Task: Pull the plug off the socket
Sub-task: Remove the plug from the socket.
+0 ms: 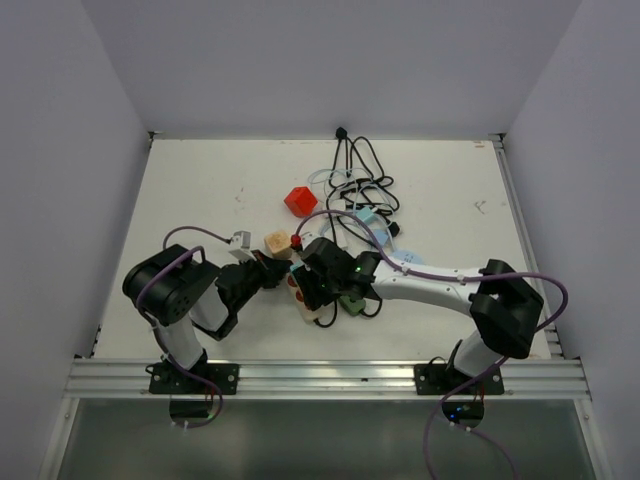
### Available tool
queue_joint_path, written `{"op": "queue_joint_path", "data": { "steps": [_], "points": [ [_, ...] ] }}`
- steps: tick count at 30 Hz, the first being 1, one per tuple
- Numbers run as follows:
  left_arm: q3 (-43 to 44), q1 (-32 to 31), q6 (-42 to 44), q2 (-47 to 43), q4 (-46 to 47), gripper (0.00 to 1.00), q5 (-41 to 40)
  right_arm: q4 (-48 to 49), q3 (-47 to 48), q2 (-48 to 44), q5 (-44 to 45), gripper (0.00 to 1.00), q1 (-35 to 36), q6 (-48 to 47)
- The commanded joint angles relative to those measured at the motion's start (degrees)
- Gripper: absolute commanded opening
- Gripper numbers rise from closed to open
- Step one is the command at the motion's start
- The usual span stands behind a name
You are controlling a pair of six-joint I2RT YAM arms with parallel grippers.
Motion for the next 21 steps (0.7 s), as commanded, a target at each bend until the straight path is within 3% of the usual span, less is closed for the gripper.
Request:
{"op": "queue_joint_path", "data": {
  "steps": [1,4,8,13,21],
  "points": [
    [-1.8,1.3,4.4,4.8,-22.3,0.00,-4.1,5.5,0.4,-1.2,-5.7,0.53,0.4,0.4],
    [-1.9,1.3,4.7,4.1,-22.8,0.00,-4.1,5.6,0.4,-1.3,-4.9,0.61,0.4,0.3],
    [-1.7,1.3,4.9,3.1,-23.5,0.00,-4.0,5.4,1.1,-1.4,-2.7,0.63,0.5,0.3],
    [-1.6,1.3,5.0,2.8,-23.6,0.00,-3.9,1.8,3.5,1.6,5.2,0.60,1.0,0.1],
    [-1.7,1.3,5.2,2.7,-23.0,0.00,-3.3,3.9,4.7,4.8,7.4,0.56,1.5,0.3]
  ]
}}
